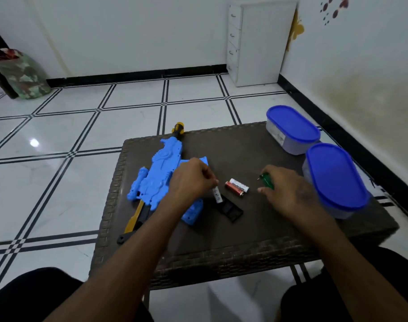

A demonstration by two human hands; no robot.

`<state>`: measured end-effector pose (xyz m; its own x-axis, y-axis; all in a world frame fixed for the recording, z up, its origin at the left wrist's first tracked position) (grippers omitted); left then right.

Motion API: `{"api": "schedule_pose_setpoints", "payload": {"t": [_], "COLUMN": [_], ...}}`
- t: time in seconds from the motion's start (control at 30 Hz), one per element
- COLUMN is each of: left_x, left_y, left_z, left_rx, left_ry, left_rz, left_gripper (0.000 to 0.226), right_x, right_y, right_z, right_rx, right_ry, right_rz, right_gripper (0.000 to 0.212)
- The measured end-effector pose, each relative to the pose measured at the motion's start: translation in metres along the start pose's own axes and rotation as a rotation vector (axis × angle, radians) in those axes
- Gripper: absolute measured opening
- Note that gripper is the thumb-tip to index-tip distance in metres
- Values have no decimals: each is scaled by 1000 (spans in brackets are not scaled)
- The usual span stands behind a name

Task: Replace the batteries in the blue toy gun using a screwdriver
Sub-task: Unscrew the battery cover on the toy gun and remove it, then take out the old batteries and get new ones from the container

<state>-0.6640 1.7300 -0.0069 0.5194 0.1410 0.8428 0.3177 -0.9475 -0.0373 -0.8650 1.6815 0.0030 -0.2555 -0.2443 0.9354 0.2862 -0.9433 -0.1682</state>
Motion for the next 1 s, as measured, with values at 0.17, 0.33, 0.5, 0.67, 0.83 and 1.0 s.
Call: {"api": "schedule_pose_setpoints", "payload": {"t": [0.17,0.33,0.5,0.67,0.83,1.0], "left_x": [-5,-13,-19,-21,-23,-20], "left_y": [24,30,26,20,19,17], "left_z": [0,-3,0,-2,-5,-7], "left_rx": [37,19,37,19,0,-12], "left_ry": [30,16,-72,-22,31,96], "left_rz": [30,25,89,97,65,28], "left_gripper": [8,12,12,12,15,25], "right_x": [-7,-13,-14,-13,9,52], "right_y": [-5,-3,-2,-3,4,64], "right_z": [-9,-15,-16,-9,-1,3], "right_rx": [14,34,41,42,55,78], "right_ry": [-69,-89,-137,-122,-98,-177], "right_rz": [-30,-25,-45,-23,-57,-267], "right_gripper": [37,41,35,37,36,42]}}
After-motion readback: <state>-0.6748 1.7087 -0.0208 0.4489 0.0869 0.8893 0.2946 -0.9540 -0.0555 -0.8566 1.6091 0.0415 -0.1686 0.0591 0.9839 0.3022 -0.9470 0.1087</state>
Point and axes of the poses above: each hand's wrist, its own y-axis towards the middle knuckle, its own x-axis out of the back of the hand, z = x × y, the point moved 1 cm from there along y, towards the middle knuckle, and after that the axes turned 2 degrees about -x, right-handed, at the moved point
